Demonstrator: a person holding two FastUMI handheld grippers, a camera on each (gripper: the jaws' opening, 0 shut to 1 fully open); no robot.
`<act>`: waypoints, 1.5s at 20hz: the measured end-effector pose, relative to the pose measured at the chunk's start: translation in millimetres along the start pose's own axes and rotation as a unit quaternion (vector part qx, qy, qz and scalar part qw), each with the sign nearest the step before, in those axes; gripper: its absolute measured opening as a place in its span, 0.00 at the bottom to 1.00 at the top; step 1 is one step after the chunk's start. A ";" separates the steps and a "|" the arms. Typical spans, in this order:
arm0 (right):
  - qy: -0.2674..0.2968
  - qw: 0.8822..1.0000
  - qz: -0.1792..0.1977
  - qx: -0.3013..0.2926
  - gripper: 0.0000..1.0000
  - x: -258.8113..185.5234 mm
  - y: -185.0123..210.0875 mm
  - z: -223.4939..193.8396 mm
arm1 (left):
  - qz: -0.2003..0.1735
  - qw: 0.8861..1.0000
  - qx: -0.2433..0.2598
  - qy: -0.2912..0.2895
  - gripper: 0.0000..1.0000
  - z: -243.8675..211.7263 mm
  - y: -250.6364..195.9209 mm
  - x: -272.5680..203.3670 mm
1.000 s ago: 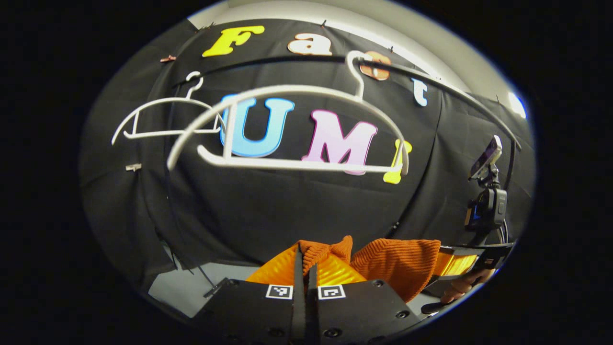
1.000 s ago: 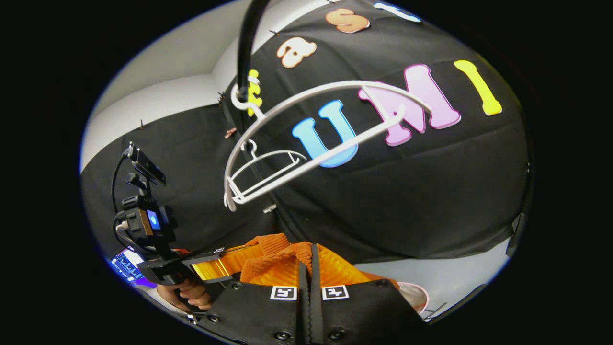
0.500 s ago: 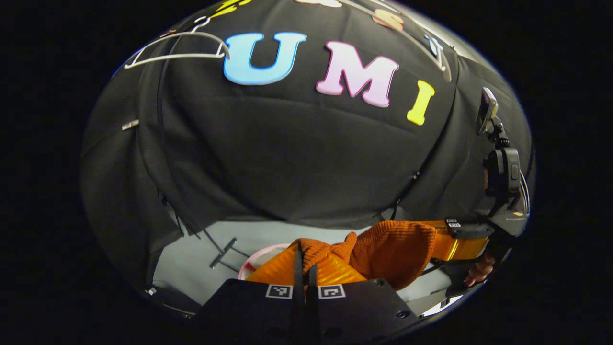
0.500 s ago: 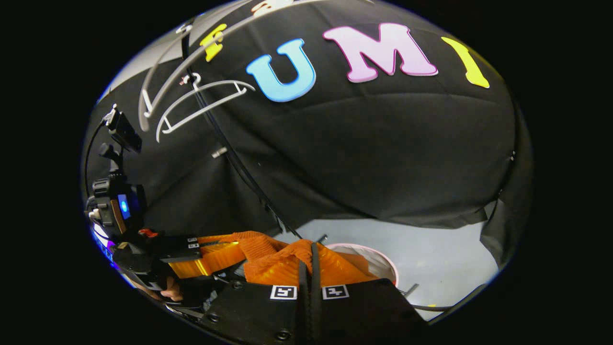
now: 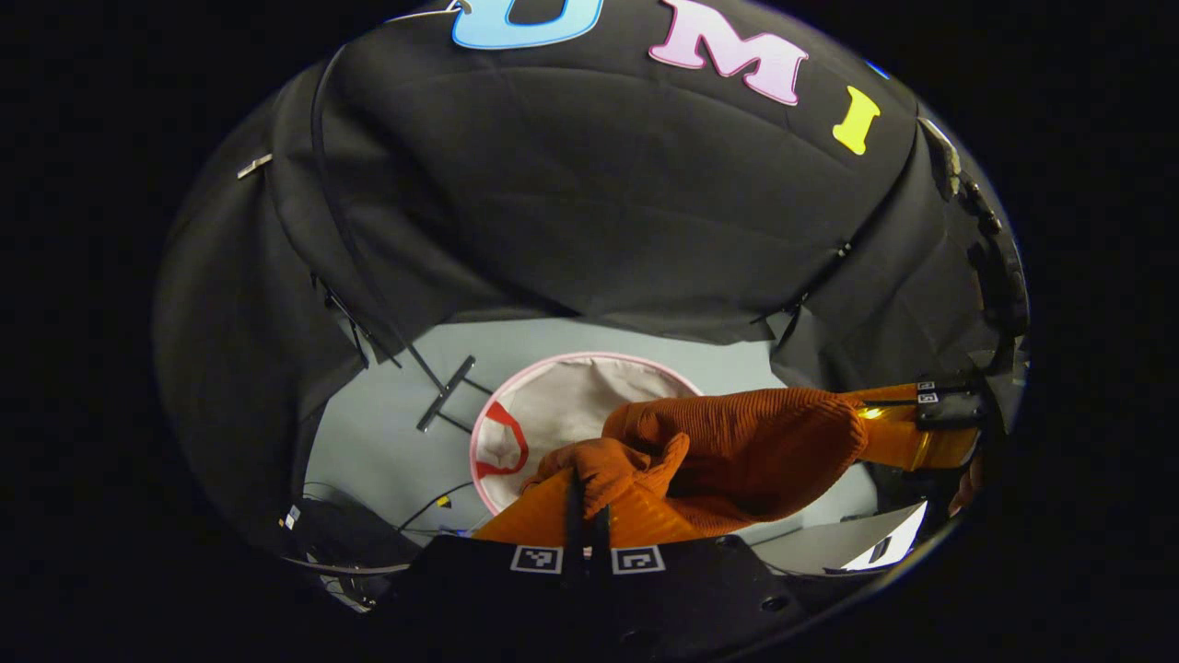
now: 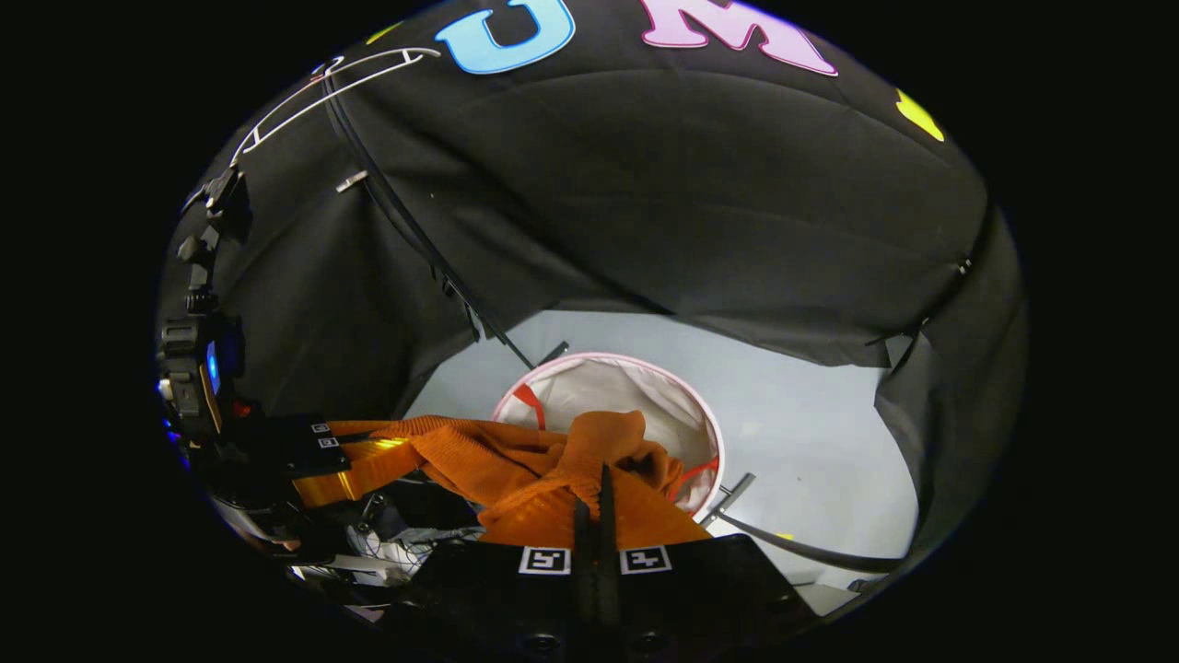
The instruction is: Grasp the clothes on the hanger with both hands and then place them into the laundry hamper below.
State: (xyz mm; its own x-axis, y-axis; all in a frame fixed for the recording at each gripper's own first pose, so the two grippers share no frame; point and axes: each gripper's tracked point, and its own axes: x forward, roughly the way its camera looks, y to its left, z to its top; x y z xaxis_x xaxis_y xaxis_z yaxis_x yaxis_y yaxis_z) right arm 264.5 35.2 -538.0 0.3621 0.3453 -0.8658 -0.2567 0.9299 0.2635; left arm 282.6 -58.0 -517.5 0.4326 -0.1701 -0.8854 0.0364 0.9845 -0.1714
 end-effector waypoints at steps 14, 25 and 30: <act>0.026 0.997 -0.076 0.001 0.99 -7.6 -16.8 -23.1 | 0.004 0.999 -0.007 0.037 0.96 -15.0 0.1 -2.3; -0.150 0.981 -0.120 0.022 0.99 -129.5 10.6 46.0 | 0.024 0.991 0.036 -0.130 0.96 50.2 -8.0 -131.8; -0.246 0.960 -0.134 0.024 0.99 -217.0 34.4 68.5 | 0.013 0.972 0.032 -0.231 0.96 72.4 -16.3 -224.5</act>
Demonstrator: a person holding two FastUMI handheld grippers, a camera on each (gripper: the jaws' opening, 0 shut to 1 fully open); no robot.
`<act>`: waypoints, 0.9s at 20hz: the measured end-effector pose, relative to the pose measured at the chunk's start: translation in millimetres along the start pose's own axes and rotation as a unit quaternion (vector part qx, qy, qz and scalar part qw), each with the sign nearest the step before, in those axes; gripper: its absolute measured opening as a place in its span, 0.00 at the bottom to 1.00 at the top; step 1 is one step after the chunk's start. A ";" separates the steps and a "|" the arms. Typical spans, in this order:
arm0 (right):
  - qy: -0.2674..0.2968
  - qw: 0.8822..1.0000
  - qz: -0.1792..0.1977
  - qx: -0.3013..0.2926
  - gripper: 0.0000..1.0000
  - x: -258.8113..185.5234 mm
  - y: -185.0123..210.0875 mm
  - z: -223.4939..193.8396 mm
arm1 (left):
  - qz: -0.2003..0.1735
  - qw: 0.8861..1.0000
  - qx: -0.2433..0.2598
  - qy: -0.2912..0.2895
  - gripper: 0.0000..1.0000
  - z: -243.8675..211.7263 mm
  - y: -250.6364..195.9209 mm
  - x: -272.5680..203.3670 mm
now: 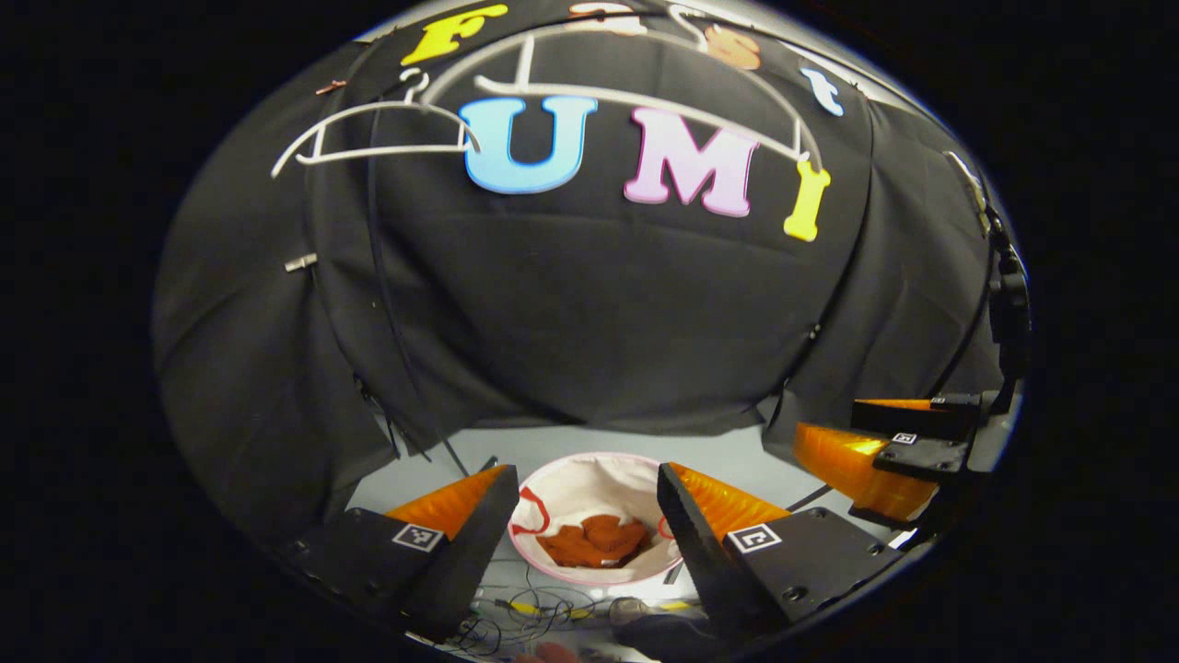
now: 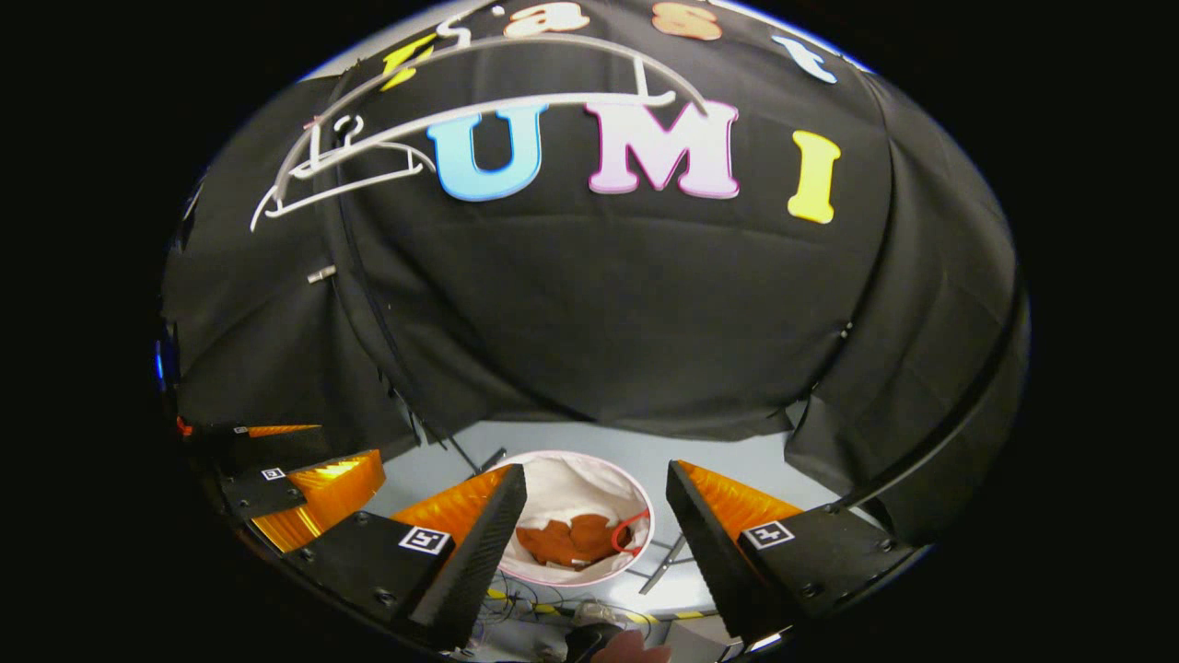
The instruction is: Grasp the clothes on the hanger with both hands and then place them into the laundry hamper below.
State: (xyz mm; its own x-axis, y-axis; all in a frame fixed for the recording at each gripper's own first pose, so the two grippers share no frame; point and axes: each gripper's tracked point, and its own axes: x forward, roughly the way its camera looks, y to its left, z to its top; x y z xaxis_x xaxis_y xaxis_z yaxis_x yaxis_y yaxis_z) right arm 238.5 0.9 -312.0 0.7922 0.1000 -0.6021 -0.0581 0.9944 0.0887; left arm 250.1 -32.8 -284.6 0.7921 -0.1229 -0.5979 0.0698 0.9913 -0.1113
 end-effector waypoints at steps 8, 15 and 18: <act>-0.130 0.991 -0.023 0.003 0.99 -140.6 14.2 54.5 | 0.010 0.991 0.016 -0.136 0.95 49.6 -2.6 -135.1; -0.204 0.979 -0.029 0.006 0.99 -238.9 24.1 73.2 | 0.016 0.976 0.022 -0.214 0.95 70.6 -7.2 -231.6; -0.231 0.972 -0.030 0.003 0.94 -270.8 23.9 82.4 | 0.021 0.971 0.018 -0.239 0.92 77.3 -9.3 -261.5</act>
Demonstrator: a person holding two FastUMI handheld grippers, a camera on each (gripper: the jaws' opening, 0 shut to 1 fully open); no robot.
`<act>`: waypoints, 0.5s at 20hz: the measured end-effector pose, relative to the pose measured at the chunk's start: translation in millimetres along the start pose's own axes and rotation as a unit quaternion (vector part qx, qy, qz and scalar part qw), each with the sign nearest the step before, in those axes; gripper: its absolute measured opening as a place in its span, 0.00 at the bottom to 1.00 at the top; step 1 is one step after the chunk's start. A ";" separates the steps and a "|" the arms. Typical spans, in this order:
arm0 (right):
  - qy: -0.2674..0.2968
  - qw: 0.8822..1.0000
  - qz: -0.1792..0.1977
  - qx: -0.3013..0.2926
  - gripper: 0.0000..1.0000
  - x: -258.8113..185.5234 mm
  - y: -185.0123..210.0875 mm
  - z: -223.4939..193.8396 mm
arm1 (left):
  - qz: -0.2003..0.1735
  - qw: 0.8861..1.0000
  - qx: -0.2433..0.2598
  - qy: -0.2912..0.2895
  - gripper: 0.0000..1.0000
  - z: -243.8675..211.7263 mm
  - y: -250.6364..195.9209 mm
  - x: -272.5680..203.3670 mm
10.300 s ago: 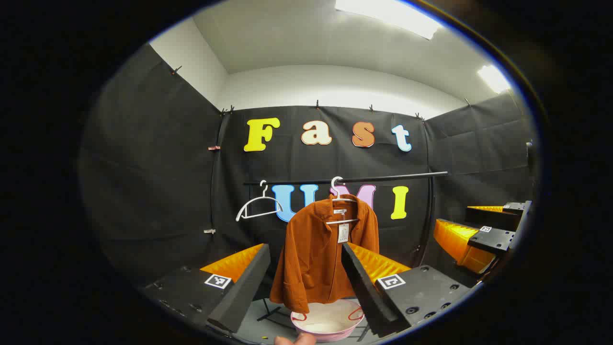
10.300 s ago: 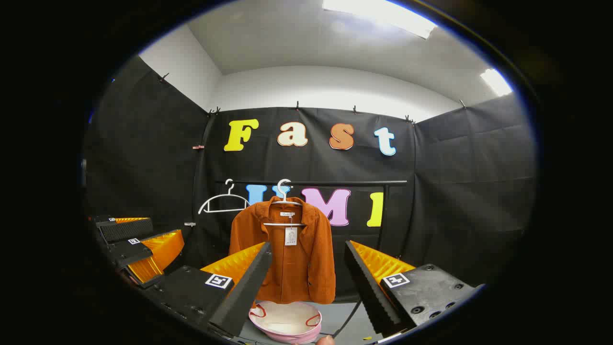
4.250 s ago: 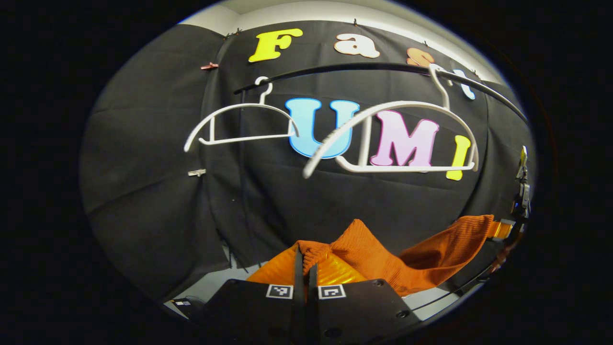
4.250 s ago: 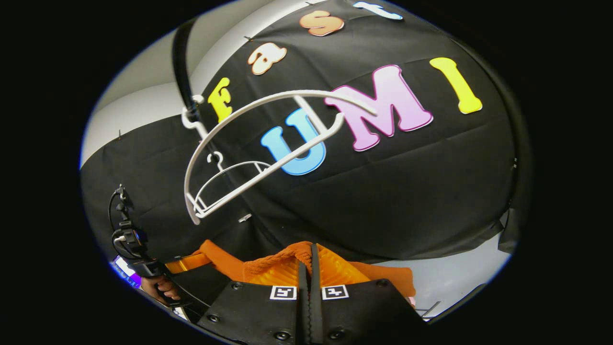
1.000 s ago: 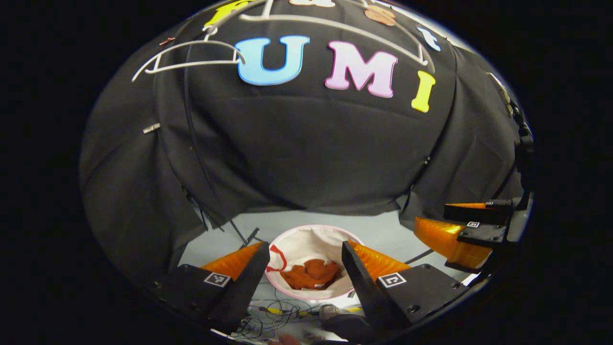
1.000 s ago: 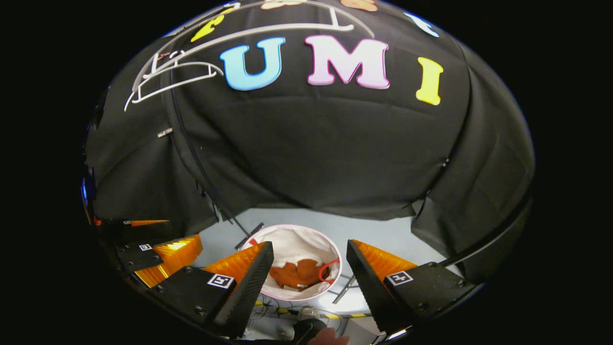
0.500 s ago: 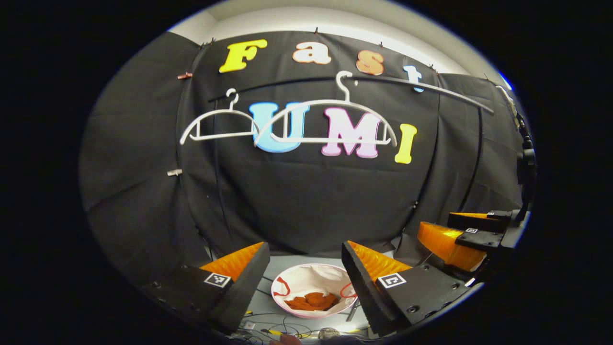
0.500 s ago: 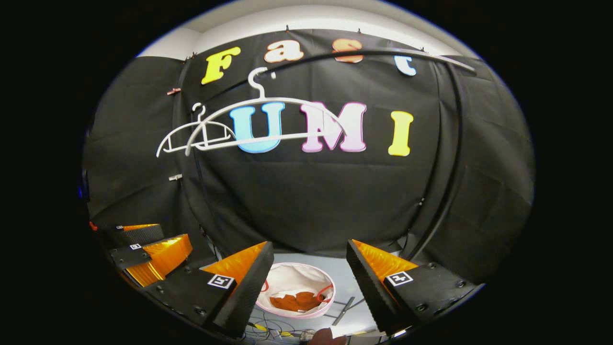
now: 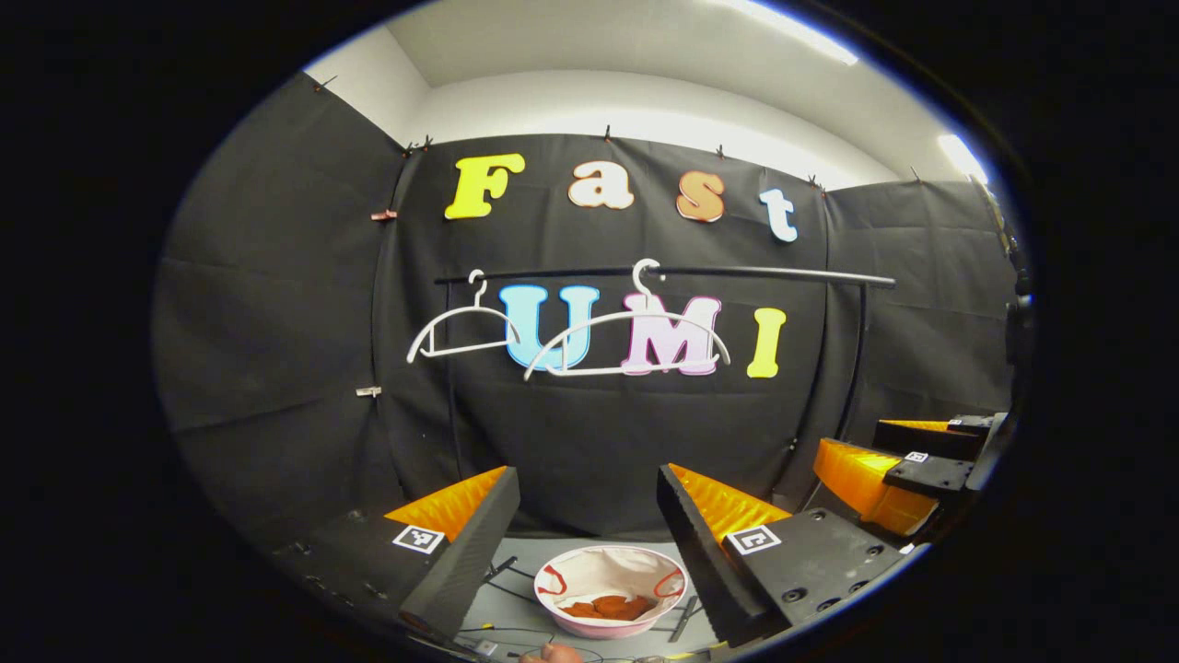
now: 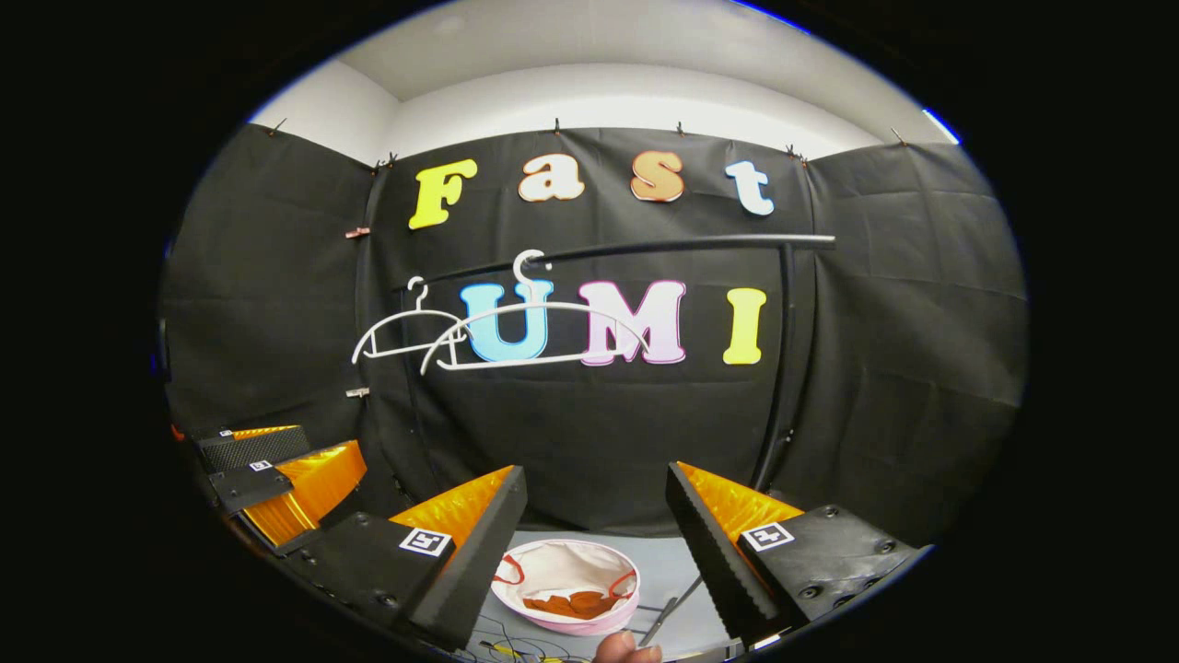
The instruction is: Grasp the clothes on the hanger with both hands and then place them into the laundry hamper below.
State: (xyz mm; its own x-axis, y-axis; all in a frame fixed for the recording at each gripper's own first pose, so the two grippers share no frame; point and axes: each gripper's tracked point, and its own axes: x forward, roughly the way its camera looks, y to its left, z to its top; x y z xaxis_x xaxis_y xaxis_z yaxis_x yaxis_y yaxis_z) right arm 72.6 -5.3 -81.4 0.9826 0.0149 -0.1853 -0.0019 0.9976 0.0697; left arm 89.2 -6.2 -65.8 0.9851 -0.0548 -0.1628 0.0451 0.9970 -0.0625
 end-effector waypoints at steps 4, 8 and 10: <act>-0.037 0.999 -0.002 -0.005 0.98 -23.6 -3.3 25.8 | 0.004 1.000 0.004 -0.027 0.92 16.7 -0.6 -20.8; -0.063 0.998 -0.011 -0.011 0.99 -36.6 -10.2 44.9 | 0.005 0.999 -0.002 -0.043 0.92 31.4 -2.7 -36.2; -0.071 0.997 -0.012 -0.007 0.98 -41.7 -12.4 51.9 | 0.004 0.998 0.004 -0.060 0.92 40.3 -6.0 -44.3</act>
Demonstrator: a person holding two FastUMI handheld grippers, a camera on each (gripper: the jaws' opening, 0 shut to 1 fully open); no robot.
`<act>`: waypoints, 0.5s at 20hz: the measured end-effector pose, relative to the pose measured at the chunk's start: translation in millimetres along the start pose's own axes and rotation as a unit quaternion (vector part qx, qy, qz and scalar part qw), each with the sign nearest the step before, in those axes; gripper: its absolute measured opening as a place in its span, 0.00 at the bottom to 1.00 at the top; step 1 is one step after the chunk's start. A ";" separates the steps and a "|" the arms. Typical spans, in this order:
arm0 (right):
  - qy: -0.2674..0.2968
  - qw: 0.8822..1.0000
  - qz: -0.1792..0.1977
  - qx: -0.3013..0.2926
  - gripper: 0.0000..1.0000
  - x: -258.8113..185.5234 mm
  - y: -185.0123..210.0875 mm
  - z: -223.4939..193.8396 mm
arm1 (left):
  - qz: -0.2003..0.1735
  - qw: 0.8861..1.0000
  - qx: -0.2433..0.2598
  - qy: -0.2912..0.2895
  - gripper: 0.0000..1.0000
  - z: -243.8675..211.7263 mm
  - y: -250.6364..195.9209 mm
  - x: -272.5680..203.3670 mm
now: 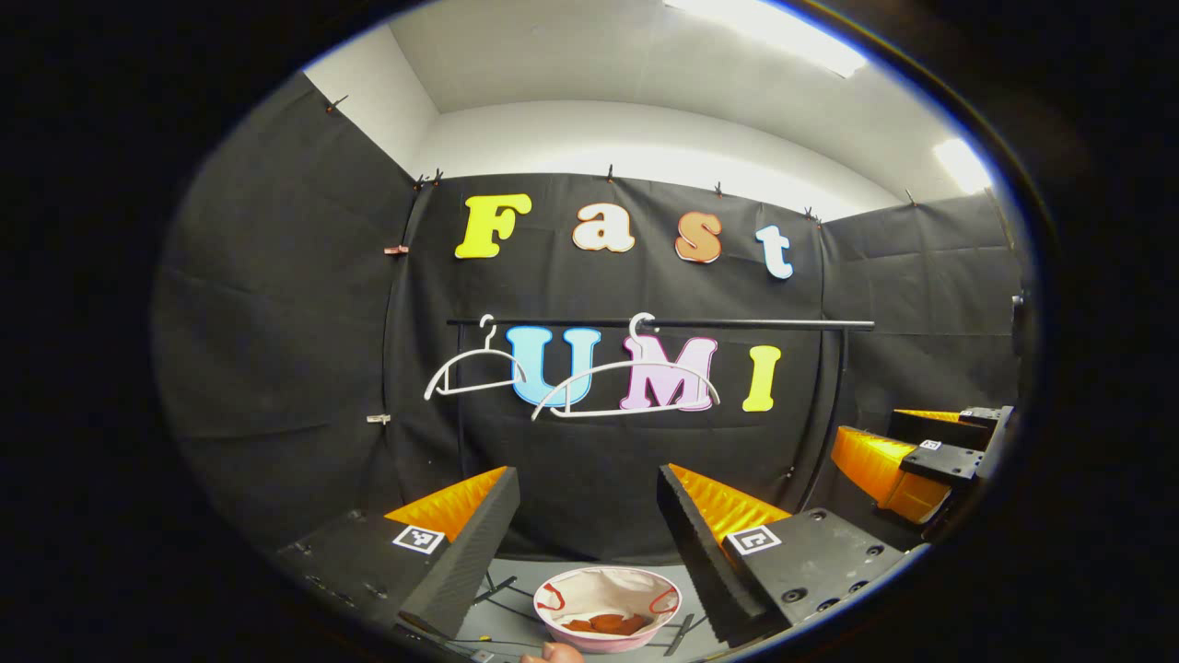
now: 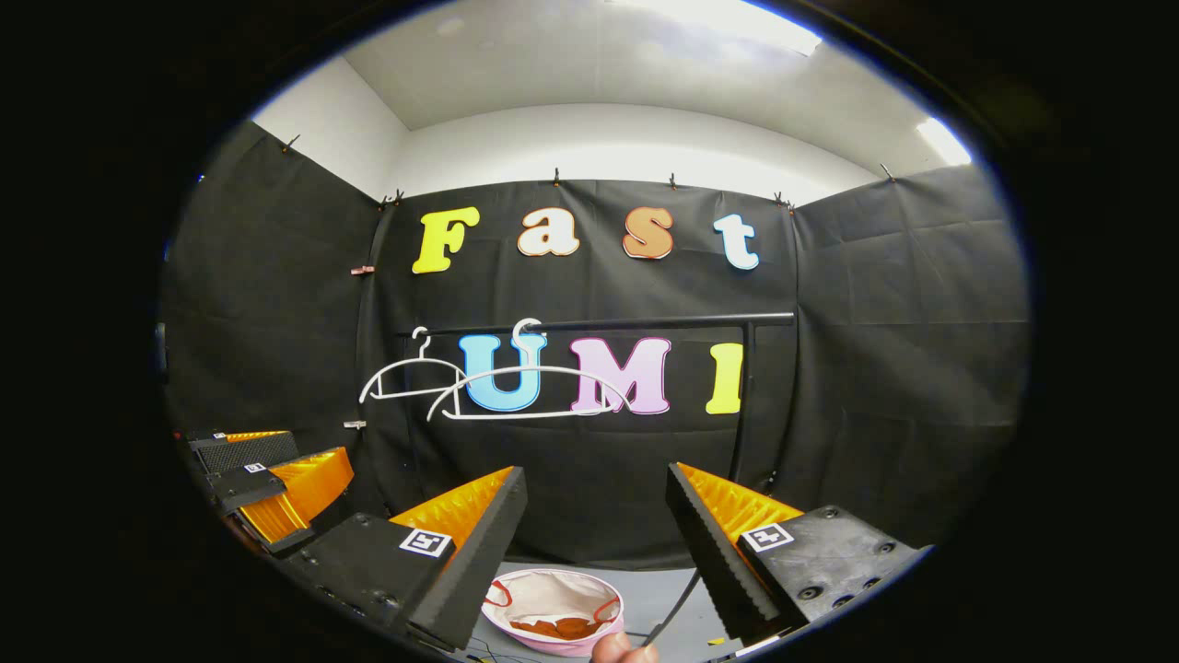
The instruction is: Grasp the clothes on the hanger with both hands and then place them into the laundry hamper below.
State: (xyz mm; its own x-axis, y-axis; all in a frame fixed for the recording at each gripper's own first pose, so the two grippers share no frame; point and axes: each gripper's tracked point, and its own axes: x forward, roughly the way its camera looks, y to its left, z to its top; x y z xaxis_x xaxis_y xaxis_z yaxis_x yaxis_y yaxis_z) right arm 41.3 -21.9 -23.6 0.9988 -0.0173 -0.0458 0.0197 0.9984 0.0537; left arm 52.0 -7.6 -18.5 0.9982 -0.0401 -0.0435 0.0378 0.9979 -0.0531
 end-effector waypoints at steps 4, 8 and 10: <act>-0.004 1.000 -0.002 0.005 0.99 -3.2 -3.0 2.9 | 0.000 1.000 0.005 -0.011 0.95 5.3 -5.3 -5.4; -0.007 1.000 -0.002 0.004 0.95 -6.8 -3.0 4.1 | 0.003 1.000 0.012 -0.017 0.95 11.8 -4.4 -10.5; -0.007 1.000 0.001 0.001 0.99 -8.6 -1.5 3.5 | 0.003 1.000 0.014 -0.012 0.95 10.1 -4.9 -13.2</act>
State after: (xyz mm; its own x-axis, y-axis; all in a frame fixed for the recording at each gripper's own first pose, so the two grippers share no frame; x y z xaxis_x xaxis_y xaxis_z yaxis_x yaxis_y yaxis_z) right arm 32.8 -23.4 -19.8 0.9993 -0.0168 -0.0323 0.0186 0.9983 0.0557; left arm 39.1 -11.5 -7.6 0.9992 -0.0337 -0.0192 0.0332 0.9991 -0.0246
